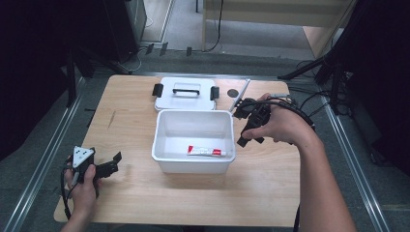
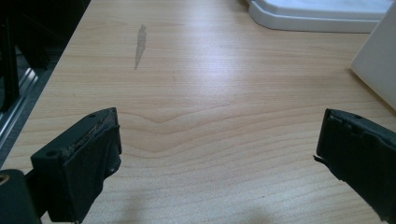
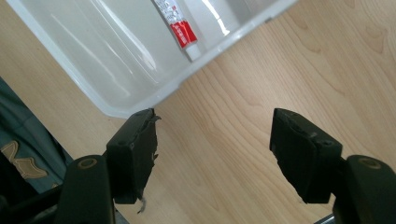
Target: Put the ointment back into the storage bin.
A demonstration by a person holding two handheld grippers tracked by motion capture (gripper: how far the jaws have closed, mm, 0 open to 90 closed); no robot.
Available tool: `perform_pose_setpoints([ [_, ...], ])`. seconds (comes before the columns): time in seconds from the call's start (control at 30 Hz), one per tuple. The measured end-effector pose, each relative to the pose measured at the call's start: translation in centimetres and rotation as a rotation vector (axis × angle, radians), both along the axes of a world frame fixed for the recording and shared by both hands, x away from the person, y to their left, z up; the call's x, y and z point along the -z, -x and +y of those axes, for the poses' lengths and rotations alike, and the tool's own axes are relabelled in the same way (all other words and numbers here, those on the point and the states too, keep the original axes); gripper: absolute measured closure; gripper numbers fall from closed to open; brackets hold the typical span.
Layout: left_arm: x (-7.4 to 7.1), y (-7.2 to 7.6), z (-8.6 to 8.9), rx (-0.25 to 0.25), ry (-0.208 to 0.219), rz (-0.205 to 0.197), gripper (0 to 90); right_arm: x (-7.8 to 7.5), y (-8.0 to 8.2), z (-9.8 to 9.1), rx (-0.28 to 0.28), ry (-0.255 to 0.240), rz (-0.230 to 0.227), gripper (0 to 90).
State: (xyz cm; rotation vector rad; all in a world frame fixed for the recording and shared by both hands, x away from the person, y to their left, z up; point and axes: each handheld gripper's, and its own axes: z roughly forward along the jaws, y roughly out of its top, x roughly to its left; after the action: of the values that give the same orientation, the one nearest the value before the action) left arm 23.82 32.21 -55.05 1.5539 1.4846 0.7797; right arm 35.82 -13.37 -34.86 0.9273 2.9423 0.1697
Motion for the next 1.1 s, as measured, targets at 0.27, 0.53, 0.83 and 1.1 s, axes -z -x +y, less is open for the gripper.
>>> perform_pose_setpoints([
  [0.27,0.0,0.0,0.0,-0.001,0.001,-0.004,0.6,1.6,0.1,-2.5,0.08,-0.037,-0.03,31.3],
  [0.53,0.0,0.0,0.0,-0.001,0.0,0.001,0.6,4.3,0.5,-5.8,0.233,-0.144,-0.11,31.4],
  [0.83,0.0,0.0,0.0,0.0,-0.003,0.0,0.6,8.3,1.9,-9.7,0.452,-0.296,-0.287,28.7],
  [1.1,0.0,0.0,0.0,-0.002,-0.004,0.001,0.6,11.4,3.7,-12.1,0.598,-0.417,-0.448,29.3],
])
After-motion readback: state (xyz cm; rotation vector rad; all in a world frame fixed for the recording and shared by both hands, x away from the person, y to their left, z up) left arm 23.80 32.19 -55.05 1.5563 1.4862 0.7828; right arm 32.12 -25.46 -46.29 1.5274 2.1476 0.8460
